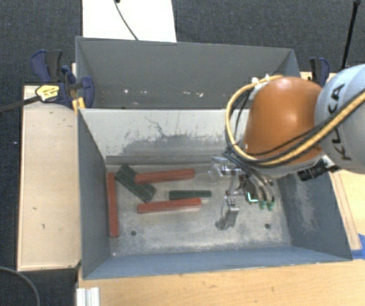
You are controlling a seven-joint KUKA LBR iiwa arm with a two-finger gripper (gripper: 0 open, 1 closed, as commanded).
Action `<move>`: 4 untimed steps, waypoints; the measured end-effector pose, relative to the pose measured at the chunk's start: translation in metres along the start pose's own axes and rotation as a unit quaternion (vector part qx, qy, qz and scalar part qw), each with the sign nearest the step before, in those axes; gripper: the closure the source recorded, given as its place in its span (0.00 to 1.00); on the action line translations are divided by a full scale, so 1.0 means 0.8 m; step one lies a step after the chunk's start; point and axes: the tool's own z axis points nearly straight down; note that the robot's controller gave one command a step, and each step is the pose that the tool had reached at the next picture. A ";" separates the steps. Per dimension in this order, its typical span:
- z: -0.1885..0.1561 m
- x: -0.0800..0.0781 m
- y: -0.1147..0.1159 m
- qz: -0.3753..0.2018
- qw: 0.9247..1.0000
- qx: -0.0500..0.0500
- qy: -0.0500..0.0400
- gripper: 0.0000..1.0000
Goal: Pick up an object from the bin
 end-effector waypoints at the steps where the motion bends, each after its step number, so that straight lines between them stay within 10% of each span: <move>1: 0.154 -0.028 -0.018 0.014 1.000 0.000 0.000 0.00; 2: 0.161 -0.074 -0.008 0.226 0.974 -0.001 -0.005 0.00; 3: 0.161 -0.074 -0.008 0.226 0.974 -0.001 -0.004 1.00; 4: -0.081 -0.091 0.001 0.234 0.972 -0.002 -0.008 1.00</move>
Offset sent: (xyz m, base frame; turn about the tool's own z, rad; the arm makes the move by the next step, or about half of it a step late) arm 0.0230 -0.0141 -0.1196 0.0257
